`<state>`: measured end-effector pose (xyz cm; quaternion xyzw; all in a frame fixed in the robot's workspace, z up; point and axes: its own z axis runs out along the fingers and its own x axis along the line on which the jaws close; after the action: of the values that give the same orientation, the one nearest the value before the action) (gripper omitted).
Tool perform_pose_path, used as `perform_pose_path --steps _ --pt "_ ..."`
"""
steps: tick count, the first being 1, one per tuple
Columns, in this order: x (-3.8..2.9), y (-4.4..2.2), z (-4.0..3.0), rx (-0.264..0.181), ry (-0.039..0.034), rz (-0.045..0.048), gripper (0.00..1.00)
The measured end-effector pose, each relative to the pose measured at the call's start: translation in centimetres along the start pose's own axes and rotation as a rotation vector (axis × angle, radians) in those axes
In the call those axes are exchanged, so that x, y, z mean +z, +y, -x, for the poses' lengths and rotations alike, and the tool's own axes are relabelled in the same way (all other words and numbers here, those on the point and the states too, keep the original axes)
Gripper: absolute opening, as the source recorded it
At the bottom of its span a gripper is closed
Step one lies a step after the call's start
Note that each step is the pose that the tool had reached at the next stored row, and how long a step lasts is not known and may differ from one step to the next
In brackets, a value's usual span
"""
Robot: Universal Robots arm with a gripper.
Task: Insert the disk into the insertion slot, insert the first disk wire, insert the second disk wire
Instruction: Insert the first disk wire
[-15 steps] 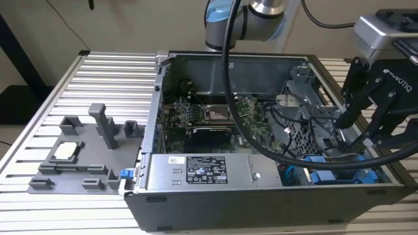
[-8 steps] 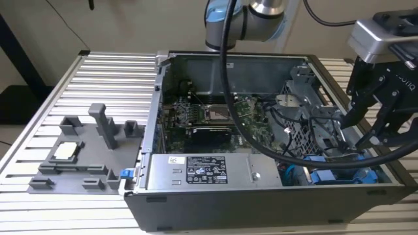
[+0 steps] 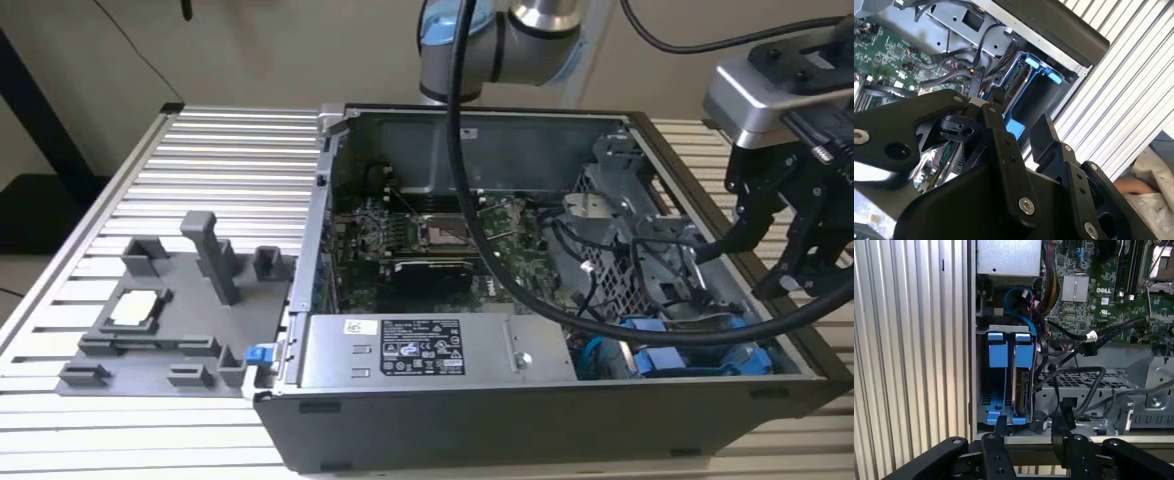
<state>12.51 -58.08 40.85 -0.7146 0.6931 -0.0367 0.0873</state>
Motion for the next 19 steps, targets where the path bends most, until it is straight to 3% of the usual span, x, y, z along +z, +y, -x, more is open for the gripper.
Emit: perform_pose_path --steps 5,11,19 --pt "0.02 0.00 0.21 0.000 0.0000 -0.0001 0.49" --pt "0.35 0.36 1.58 -0.013 -0.0023 -0.0024 0.49" --pt "1.08 0.93 2.84 -0.053 -0.0084 -0.0121 0.49"
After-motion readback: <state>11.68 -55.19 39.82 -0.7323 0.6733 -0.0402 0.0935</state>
